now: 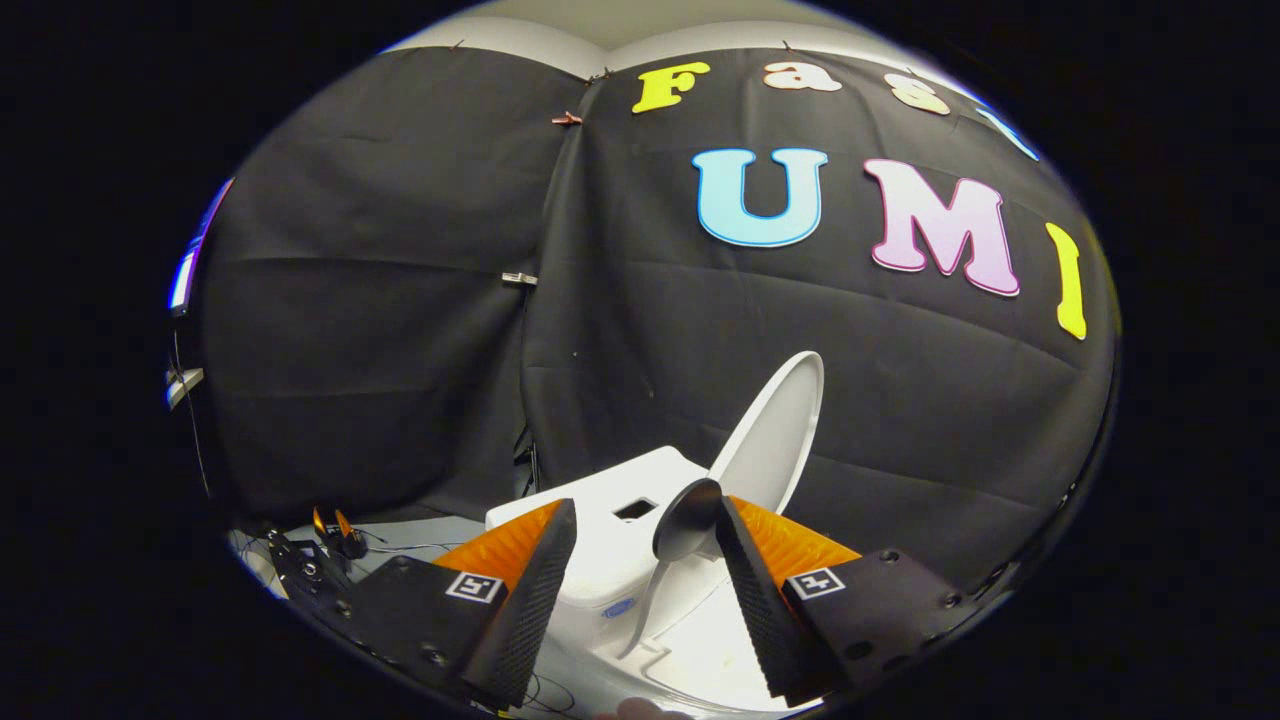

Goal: Open the toilet lid.

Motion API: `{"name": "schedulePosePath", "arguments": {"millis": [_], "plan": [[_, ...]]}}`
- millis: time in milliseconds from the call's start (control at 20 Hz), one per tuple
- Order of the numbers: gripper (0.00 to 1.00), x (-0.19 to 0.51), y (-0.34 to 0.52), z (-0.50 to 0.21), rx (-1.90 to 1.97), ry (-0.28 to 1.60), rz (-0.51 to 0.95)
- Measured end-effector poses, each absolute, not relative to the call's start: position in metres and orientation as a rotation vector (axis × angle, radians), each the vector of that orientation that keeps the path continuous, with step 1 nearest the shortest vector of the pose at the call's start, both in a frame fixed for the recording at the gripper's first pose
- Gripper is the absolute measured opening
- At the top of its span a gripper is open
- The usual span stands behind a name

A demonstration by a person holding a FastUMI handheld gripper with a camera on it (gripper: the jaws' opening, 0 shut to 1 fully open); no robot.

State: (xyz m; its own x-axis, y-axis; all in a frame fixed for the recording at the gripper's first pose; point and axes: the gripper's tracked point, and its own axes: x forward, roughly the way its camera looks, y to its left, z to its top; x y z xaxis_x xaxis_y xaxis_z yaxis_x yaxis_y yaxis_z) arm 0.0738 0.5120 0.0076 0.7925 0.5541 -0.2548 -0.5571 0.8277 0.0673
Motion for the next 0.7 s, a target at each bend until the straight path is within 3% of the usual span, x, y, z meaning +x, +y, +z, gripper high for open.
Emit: {"name": "schedulePosePath", "arguments": {"millis": [100,200,700], "plan": [[0.88,0.072,0.526,0.006,0.002,0.267,0.641],[0.98,0.071,0.538,0.01,0.049,0.27,0.684],[1.0,0.071,0.59,0.011,0.235,0.382,0.828]]}}
